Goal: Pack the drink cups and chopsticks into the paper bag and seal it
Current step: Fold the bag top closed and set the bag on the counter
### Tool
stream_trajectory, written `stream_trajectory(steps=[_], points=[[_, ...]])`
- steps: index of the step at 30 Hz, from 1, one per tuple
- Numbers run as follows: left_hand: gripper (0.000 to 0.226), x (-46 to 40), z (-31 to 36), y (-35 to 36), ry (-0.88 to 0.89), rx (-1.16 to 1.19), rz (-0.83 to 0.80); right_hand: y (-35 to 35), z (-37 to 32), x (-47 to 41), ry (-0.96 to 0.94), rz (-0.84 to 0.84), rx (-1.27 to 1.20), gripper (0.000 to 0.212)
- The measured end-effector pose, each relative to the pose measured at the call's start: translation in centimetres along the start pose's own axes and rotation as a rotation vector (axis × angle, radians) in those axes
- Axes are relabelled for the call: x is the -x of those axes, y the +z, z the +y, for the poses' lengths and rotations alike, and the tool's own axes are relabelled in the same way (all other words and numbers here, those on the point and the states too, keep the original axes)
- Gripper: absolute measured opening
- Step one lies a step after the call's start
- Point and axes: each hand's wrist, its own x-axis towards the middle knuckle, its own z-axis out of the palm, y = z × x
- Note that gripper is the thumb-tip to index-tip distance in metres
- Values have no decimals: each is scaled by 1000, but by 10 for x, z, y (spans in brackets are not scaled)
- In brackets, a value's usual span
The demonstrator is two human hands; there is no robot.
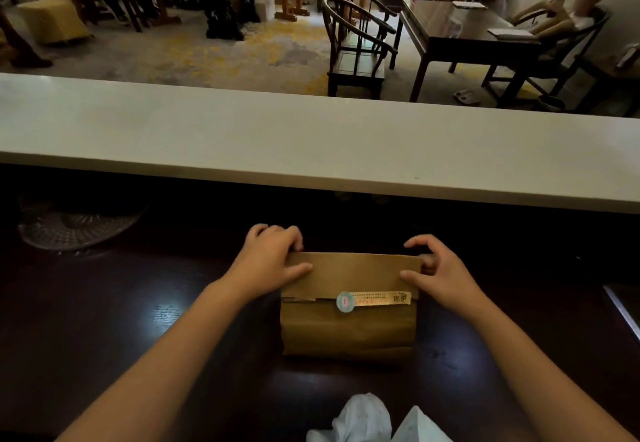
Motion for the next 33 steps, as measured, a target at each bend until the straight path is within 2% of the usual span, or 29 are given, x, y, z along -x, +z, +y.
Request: stream_trajectory(steps=[2,4,6,10,13,19,27,29,31,33], points=[[34,-7,28,2,106,-145,30,1,-3,0,-66,50,159,28],[32,-14,60,7,237,-158,26,0,-8,3,-116,18,262,18],[24,-20,86,16,287,-69,14,-1,-14,7,-178,-56,340,7],[22,-33,108,23,295,158,-112,-4,-17,9,-284,-147,472,19],[23,-37,101,20,342,210,-226,-7,-16,9,-261,-201,408,18],[23,-21,51,9,270,168,-264,-10,-5,8,-201,-213,365,18],[16,1,11,5,171,169,-181,-9,6,7,-170,-185,331,16],[12,5,1,8,104,218,-172,-8,11,8,-134,-151,284,13],[6,9,-7,14,28,288,-162,-7,15,8,-61,-55,198,19],[5,12,-11,25,-70,374,-103,0,18,10,27,42,65,14]])
